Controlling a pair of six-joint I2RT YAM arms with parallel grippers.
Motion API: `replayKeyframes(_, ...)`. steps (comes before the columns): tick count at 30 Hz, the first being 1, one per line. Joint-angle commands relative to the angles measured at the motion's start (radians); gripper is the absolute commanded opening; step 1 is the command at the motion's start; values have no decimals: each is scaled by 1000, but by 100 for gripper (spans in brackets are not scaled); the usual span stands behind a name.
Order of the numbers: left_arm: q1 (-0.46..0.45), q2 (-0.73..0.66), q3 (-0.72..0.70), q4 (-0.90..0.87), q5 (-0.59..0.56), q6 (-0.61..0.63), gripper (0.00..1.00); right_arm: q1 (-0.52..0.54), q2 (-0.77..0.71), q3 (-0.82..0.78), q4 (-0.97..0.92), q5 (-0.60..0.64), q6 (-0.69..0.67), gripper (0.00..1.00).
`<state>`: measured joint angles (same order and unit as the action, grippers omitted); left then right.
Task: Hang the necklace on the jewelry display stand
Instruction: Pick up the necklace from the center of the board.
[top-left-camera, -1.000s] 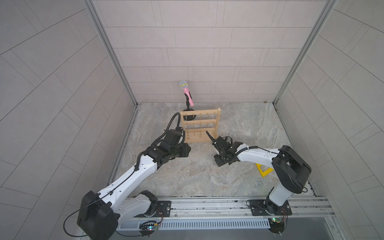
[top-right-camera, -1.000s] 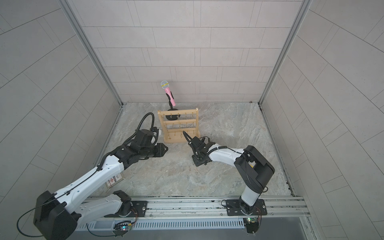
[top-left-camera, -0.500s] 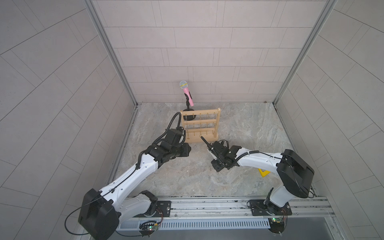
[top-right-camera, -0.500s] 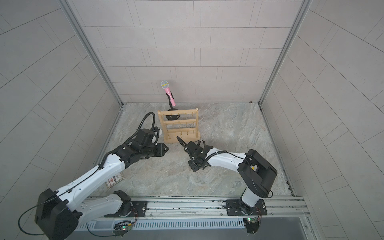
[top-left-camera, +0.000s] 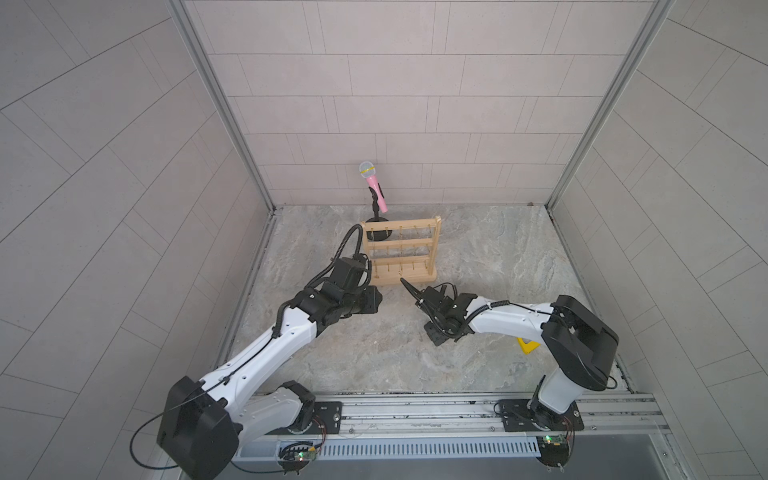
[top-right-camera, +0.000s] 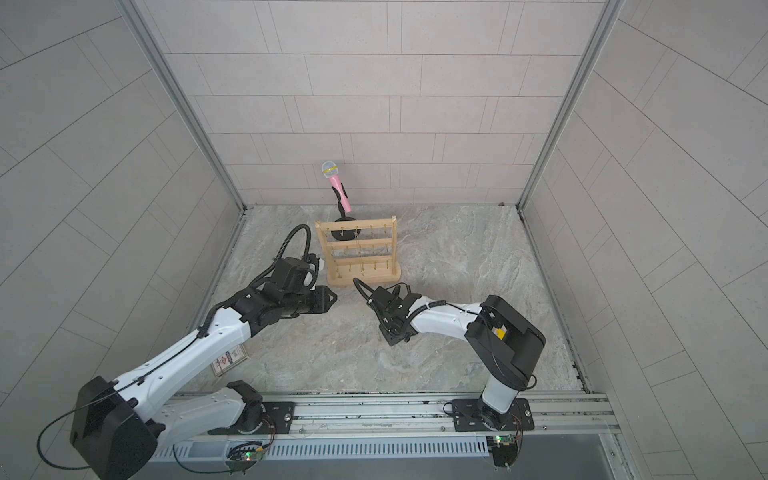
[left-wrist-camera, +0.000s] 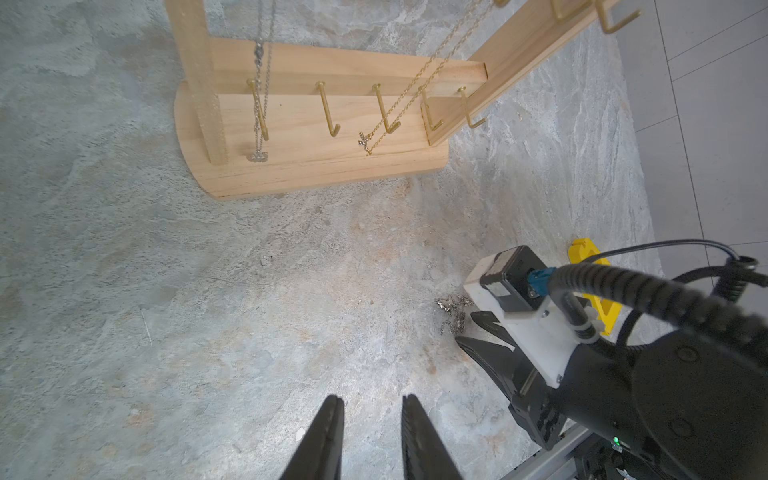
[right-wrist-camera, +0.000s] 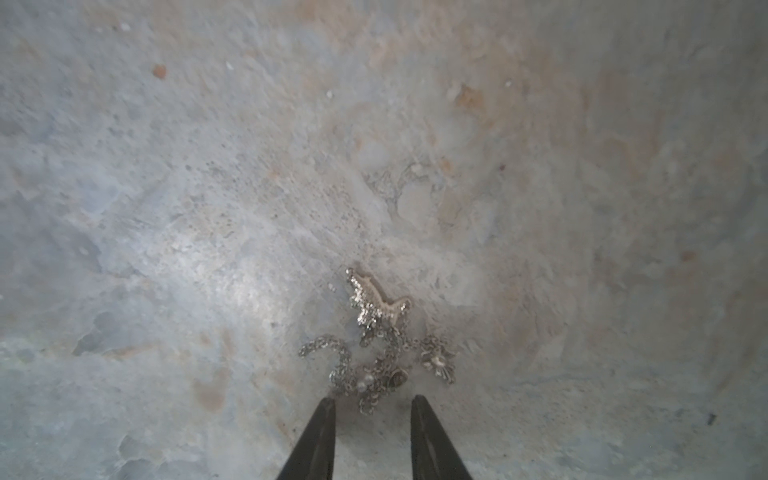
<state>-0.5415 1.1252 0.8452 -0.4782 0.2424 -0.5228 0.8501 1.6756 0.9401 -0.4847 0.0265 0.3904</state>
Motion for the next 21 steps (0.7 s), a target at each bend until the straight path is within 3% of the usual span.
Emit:
replayKeyframes(1, -2, -8, 12, -3, -6, 18, 29, -19, 39, -25, 0, 10, 21, 30)
replayKeyframes(7, -2, -12, 11, -10, -12, 17, 29, -54, 47, -21, 23, -15, 18, 14)
replayKeyframes(21, -2, -3, 12, 0, -10, 11, 29, -95, -24, -19, 29, -54, 10, 2)
